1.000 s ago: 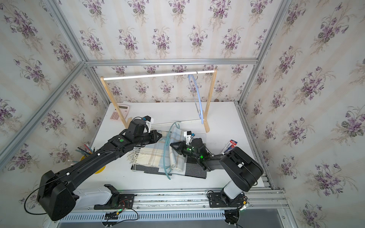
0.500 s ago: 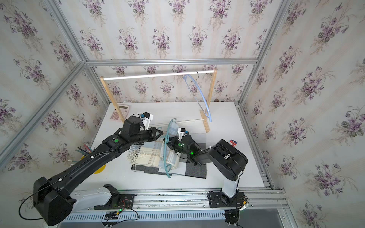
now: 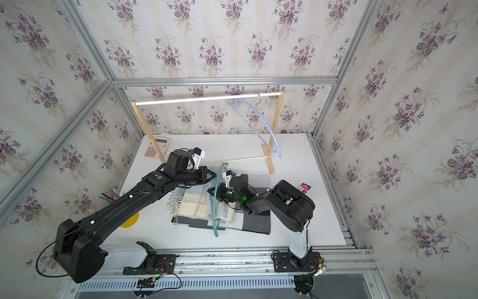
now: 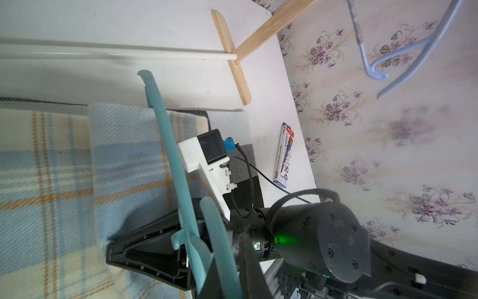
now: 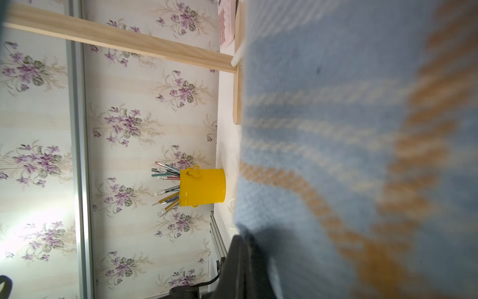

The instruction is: Hang the scarf on the hanger

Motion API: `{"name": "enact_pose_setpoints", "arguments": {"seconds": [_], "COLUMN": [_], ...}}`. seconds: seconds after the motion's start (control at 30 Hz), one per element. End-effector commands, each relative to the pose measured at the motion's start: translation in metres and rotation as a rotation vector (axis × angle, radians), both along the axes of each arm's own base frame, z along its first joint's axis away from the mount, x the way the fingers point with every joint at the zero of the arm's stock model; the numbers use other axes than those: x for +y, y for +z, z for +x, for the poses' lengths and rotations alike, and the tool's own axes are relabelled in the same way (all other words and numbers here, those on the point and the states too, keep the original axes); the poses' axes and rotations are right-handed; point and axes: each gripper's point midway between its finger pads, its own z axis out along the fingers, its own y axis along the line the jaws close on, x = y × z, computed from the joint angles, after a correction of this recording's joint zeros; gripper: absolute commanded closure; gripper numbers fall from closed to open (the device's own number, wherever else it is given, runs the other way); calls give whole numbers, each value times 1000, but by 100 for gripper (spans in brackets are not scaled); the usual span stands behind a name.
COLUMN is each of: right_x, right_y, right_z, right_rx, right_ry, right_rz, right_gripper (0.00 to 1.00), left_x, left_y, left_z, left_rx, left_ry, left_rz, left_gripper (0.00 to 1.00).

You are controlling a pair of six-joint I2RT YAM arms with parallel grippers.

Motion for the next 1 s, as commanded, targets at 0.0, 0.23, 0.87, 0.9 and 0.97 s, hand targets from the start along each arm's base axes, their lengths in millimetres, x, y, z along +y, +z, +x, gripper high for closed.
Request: {"name": "enact_pose_setpoints", "arguments": {"seconds": [0.0, 0.23, 0.87, 0.9, 0.97], "right_x": [7, -36, -79, -82, -91], "right_y": [0, -14, 27, 27, 27], "right_z": [-12, -9, -11, -9, -8], "right_rx": [-41, -48, -130, -145, -179], "right_ry": [95, 8, -58, -66, -80], "right_rz": [-6, -151, -170, -199, -260], "right_gripper": [100, 46, 34, 34, 34], "left_x": [-13, -1, 15, 14, 17], "left_y": [8, -12, -33, -33, -37], "left_z": [1, 5, 2, 2, 4], "left_rx": [-8, 8, 35, 35, 22], "left_ry": [-44, -2, 46, 40, 55], "left_rz": [-79, 1, 100, 105, 148], "left_gripper": [100, 100, 100, 100, 100]}}
